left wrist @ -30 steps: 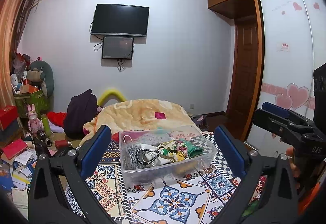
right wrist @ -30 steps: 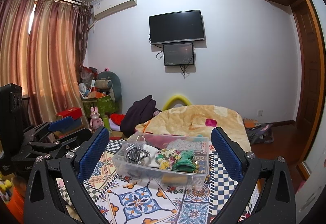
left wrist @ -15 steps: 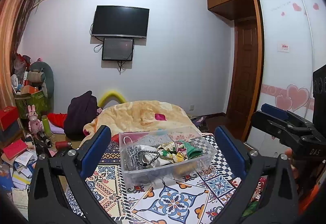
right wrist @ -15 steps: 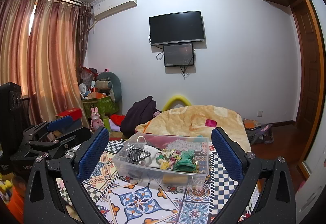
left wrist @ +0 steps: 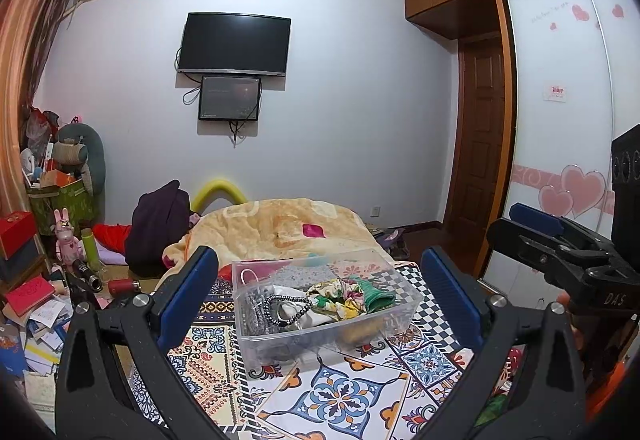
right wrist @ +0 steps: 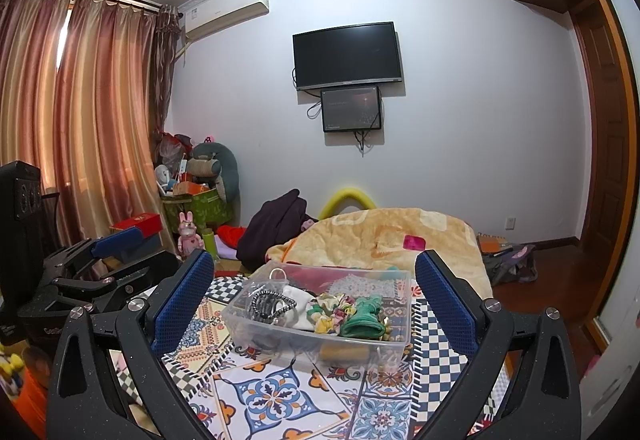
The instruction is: Organize soft objects
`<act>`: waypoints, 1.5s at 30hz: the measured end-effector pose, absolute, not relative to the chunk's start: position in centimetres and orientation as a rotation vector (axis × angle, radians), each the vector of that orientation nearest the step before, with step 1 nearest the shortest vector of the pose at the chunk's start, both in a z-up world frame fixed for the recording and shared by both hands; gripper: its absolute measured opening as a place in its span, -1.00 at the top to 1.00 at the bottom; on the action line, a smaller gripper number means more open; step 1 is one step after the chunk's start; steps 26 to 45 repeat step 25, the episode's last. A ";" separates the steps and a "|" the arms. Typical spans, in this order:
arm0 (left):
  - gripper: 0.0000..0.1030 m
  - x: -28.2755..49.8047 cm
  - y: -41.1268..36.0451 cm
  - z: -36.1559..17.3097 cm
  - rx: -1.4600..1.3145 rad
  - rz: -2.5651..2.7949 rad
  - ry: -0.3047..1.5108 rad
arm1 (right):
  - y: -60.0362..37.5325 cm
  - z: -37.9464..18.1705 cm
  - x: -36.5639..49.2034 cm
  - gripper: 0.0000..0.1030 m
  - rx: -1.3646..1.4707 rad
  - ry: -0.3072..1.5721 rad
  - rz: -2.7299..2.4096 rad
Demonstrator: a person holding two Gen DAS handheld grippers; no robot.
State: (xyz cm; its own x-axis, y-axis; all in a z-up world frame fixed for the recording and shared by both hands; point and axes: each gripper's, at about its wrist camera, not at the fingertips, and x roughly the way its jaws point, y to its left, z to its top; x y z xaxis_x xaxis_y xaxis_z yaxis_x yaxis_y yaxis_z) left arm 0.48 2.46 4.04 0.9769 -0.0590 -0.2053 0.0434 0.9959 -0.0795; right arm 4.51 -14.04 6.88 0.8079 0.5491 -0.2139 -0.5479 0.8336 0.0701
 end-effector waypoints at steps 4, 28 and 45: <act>-1.00 0.5 2.5 4.1 -0.076 -0.051 0.214 | -13.9 7.0 4.4 -0.96 0.007 0.229 0.585; -1.00 0.0 2.1 4.6 -0.067 -0.071 0.211 | -14.0 7.0 4.2 -0.96 -0.002 0.239 0.574; -1.00 0.0 2.1 4.6 -0.067 -0.071 0.211 | -14.0 7.0 4.2 -0.96 -0.002 0.239 0.574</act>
